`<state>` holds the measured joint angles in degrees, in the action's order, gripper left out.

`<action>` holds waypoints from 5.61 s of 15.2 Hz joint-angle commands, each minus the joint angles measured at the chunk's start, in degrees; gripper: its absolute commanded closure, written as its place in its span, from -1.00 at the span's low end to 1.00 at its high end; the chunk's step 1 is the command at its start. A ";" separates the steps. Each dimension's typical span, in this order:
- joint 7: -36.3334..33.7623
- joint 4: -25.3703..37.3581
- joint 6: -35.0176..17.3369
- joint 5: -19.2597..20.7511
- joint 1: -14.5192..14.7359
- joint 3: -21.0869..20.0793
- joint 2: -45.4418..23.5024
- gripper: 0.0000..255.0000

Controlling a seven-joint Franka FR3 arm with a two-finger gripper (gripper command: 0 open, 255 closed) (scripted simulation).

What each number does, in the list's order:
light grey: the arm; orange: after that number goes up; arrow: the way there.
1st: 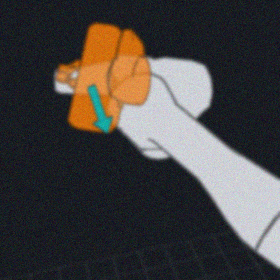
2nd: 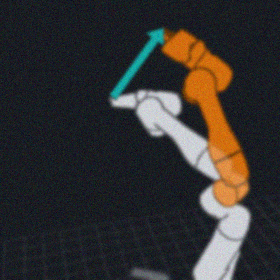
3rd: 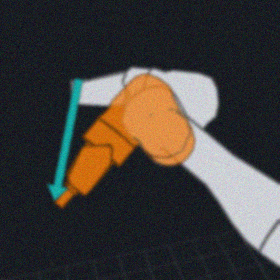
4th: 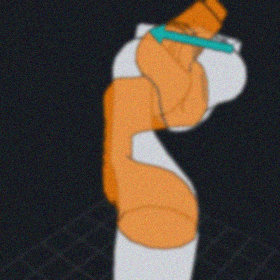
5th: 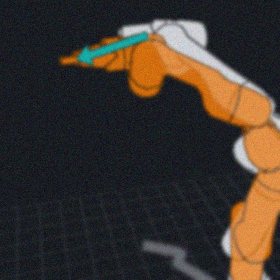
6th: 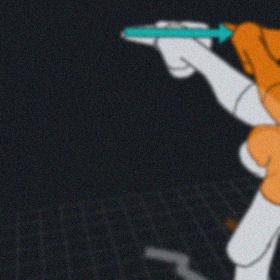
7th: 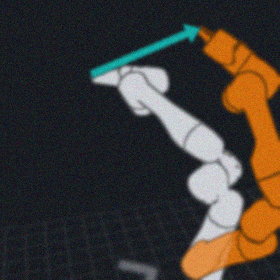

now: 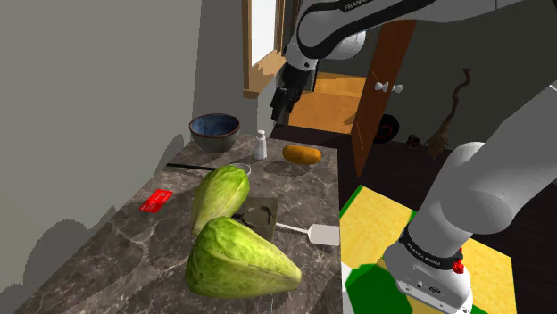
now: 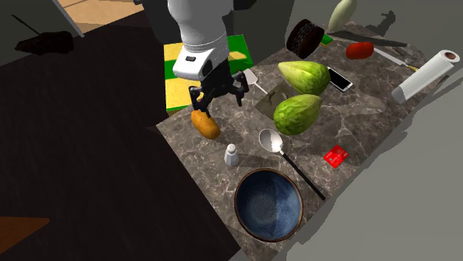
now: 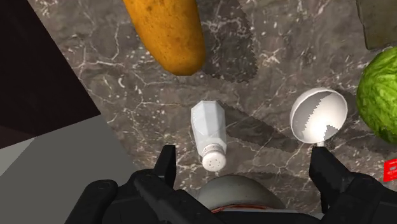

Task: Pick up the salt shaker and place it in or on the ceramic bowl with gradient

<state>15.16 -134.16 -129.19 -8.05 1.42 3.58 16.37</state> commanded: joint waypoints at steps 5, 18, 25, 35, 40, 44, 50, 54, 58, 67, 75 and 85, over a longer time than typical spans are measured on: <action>2.53 4.65 -8.58 -2.39 0.64 0.41 -12.67 -1.00; 4.27 5.82 -15.35 -4.66 1.01 -0.05 -20.54 -1.00; 4.26 5.82 -15.34 -4.65 1.01 -0.05 -20.53 1.00; 3.54 6.63 -13.19 -3.93 1.01 0.07 -19.14 1.00; 2.47 8.24 -9.54 -2.89 0.97 0.19 -17.04 1.00; 1.71 9.76 -6.60 -2.19 0.91 0.25 -15.56 1.00; 0.72 12.40 -2.16 -1.33 0.82 0.30 -13.71 1.00; 0.13 14.42 0.81 -0.86 0.77 0.32 -12.71 1.00; -0.40 16.62 3.80 -0.46 0.72 0.33 -11.90 1.00; -2.25 26.18 9.99 0.05 1.08 -0.11 -15.11 1.00; -6.55 53.33 18.30 0.54 2.61 -1.44 -33.52 1.00; -8.47 69.35 21.56 0.83 3.43 -1.91 -46.11 1.00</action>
<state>6.63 -63.97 -106.78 -7.20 4.80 1.68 -29.76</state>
